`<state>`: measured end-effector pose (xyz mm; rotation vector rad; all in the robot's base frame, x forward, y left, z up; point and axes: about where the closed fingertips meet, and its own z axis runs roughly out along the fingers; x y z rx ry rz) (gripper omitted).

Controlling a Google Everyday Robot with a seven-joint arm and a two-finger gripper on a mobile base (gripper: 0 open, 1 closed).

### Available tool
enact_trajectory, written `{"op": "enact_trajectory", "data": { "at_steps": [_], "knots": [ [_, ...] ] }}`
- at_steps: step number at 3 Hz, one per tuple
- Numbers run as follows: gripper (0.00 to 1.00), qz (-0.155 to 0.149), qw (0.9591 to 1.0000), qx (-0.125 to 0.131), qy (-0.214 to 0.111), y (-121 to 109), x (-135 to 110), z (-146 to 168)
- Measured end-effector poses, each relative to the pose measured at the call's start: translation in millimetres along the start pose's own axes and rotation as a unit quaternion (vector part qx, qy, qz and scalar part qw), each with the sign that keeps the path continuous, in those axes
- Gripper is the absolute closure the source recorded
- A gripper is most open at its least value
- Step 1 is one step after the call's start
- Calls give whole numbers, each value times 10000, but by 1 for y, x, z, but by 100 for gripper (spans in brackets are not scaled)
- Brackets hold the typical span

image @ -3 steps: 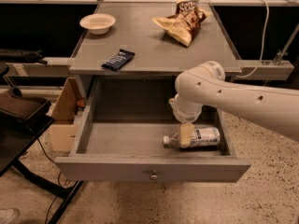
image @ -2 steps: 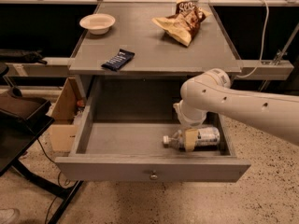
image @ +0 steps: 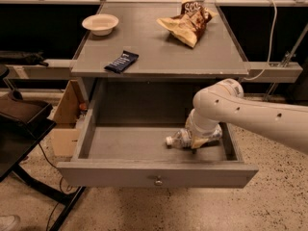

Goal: Pick blue plastic bottle from top drawer and place on counter

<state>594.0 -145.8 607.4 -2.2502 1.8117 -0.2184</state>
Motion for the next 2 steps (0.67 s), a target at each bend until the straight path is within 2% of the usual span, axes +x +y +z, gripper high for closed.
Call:
{"op": "enact_trajectory", "data": {
  "at_steps": [1,2],
  "knots": [
    [72,0,10000,0,0,0,0,0],
    [95,-11,9999,95,48,-5,-2,-32]
  ]
}}
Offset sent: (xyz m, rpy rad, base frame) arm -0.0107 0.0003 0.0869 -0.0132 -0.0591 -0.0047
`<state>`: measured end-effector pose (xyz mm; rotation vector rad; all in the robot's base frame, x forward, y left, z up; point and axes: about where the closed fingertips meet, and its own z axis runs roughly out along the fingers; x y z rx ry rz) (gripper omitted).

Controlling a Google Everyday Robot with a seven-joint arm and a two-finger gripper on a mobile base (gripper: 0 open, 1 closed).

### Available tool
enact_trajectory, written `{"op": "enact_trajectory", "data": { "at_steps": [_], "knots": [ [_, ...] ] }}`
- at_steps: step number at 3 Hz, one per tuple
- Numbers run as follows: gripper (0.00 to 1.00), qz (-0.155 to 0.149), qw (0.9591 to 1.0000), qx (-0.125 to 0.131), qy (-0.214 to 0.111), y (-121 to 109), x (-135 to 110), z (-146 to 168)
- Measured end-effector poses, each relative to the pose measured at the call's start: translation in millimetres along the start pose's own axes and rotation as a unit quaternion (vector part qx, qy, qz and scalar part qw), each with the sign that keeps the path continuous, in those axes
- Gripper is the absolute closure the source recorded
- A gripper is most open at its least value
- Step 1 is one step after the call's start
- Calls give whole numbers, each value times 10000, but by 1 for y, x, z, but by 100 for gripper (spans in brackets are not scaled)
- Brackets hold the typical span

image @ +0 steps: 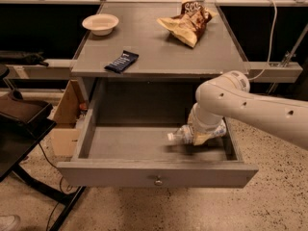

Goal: Pick blue plastic bottle from top drawer and place on counter

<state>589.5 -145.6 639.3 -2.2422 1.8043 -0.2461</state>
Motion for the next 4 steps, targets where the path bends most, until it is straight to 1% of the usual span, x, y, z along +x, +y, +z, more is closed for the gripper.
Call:
{"op": "enact_trajectory", "data": {
  "at_steps": [1,2,3,4],
  "knots": [
    [100,43,9997,216,-107,-11,0,-64],
    [100,128,9953,602,-743,-21,13,-155],
    [100,291,9851,927,-1418,-35,32,-210],
    [100,847,9643,1140,-2236,-54,59,-235]
  ]
}}
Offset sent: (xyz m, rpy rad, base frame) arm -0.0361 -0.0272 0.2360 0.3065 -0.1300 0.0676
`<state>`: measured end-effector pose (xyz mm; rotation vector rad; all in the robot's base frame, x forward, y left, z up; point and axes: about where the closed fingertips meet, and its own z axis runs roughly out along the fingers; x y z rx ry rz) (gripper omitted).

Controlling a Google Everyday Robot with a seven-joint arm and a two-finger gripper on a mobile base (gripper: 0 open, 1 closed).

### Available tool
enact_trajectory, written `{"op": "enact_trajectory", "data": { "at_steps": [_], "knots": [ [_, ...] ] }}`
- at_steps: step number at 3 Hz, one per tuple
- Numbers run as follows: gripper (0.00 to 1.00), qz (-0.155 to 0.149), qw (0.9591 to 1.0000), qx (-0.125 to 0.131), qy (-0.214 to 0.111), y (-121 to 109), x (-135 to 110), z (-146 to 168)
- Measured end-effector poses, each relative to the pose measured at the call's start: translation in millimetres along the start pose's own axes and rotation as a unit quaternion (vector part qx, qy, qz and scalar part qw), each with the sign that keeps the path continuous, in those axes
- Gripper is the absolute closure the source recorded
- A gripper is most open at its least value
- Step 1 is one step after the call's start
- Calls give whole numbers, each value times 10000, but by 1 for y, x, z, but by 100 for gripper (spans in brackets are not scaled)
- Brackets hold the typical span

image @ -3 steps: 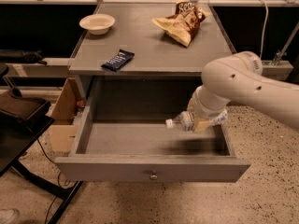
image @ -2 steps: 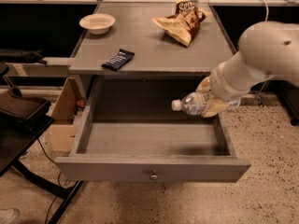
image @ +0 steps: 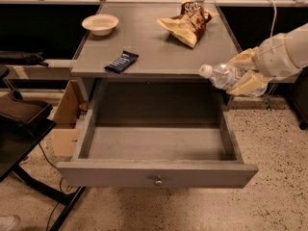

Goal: Pick blue plastic bottle from top drawer and place on counter

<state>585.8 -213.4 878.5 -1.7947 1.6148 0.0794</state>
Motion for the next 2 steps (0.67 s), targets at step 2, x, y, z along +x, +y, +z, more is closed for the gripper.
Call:
{"op": "enact_trajectory", "data": {
  "at_steps": [2],
  "knots": [
    [100,1722,9615,855,-1966,-92,46,-9]
  ]
}}
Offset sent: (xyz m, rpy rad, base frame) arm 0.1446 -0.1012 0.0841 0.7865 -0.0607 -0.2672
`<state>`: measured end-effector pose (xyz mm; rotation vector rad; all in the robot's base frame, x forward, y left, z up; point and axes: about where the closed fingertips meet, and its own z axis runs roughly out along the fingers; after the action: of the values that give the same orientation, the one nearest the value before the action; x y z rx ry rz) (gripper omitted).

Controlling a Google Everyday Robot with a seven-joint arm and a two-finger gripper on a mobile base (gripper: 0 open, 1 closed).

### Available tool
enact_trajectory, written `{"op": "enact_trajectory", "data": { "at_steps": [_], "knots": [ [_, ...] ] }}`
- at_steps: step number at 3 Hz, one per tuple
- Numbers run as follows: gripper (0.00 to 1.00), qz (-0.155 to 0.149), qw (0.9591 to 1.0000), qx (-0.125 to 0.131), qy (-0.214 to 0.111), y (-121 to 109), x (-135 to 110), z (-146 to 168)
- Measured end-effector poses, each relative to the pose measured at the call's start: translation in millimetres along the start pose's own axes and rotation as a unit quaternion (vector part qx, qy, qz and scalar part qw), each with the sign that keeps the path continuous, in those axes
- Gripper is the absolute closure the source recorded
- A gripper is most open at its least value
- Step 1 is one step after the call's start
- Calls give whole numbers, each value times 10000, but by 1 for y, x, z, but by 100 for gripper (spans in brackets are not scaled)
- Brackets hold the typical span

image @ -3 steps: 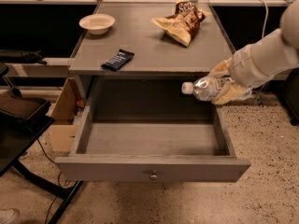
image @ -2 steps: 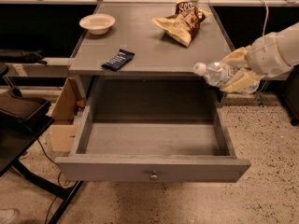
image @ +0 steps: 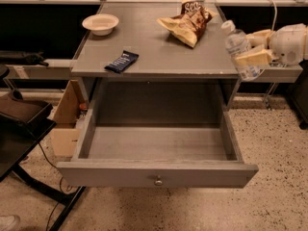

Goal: Pick blue plastic bottle from top drawer and place on counter

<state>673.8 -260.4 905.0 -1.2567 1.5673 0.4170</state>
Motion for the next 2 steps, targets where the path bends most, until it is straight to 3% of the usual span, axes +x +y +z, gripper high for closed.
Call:
{"op": "enact_trajectory", "data": {
  "at_steps": [1,2],
  "knots": [
    [100,552,9946,635,-610,-51,-20,-15],
    [100,998,9848,1151,-840,-80,-33,-38]
  ]
}}
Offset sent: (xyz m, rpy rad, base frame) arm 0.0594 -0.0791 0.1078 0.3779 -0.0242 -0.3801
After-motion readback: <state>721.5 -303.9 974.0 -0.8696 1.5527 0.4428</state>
